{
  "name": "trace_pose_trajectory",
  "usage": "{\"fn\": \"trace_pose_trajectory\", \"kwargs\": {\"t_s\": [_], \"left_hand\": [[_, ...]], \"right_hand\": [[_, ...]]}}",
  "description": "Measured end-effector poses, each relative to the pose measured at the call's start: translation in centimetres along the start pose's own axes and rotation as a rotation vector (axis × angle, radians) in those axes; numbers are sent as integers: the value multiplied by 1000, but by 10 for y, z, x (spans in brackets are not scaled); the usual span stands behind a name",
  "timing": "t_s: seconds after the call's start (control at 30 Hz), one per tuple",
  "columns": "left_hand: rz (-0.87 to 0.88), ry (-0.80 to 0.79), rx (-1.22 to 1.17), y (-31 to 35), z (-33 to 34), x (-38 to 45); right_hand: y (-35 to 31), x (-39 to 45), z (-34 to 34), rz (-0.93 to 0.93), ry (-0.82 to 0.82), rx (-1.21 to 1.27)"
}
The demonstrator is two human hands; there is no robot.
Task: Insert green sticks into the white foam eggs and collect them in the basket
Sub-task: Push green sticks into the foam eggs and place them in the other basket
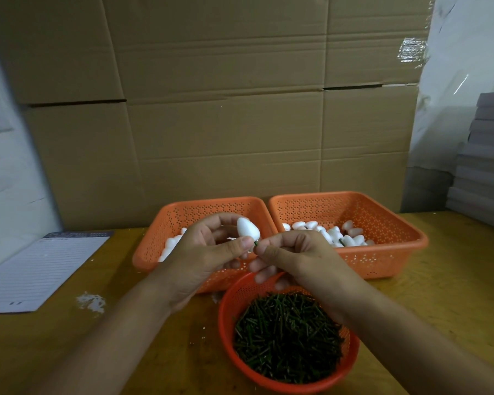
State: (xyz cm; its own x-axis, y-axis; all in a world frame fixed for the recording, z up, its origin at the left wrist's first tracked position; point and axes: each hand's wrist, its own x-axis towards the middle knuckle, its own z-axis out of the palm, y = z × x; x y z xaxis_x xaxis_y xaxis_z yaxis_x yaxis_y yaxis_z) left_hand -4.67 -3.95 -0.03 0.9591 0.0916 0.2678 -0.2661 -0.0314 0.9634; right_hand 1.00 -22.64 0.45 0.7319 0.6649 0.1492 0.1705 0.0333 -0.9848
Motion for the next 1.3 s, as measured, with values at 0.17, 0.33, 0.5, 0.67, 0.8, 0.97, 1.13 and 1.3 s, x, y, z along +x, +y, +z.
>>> {"fn": "trace_pose_trajectory", "kwargs": {"t_s": [0.17, 0.33, 0.5, 0.67, 0.8, 0.97, 1.13, 1.3], "left_hand": [[10, 12, 9, 0, 1, 0], [3, 10, 28, -1, 0, 0], [20, -2, 2, 2, 1, -1], [43, -12, 9, 6, 4, -2], [59, 7, 15, 6, 7, -2], [94, 44, 30, 6, 10, -2], [104, 75, 40, 4, 11, -1], [65, 67, 73, 4, 9, -1]], "right_hand": [[0, 0, 1, 1, 1, 0], [2, 0, 1, -8, -14, 0], [5, 1, 1, 4, -3, 86], [8, 2, 2, 23, -7, 178], [11, 3, 5, 50, -24, 240], [10, 1, 10, 69, -17, 282], [11, 1, 10, 46, 5, 221], [10, 1, 7, 11, -25, 182]]}}
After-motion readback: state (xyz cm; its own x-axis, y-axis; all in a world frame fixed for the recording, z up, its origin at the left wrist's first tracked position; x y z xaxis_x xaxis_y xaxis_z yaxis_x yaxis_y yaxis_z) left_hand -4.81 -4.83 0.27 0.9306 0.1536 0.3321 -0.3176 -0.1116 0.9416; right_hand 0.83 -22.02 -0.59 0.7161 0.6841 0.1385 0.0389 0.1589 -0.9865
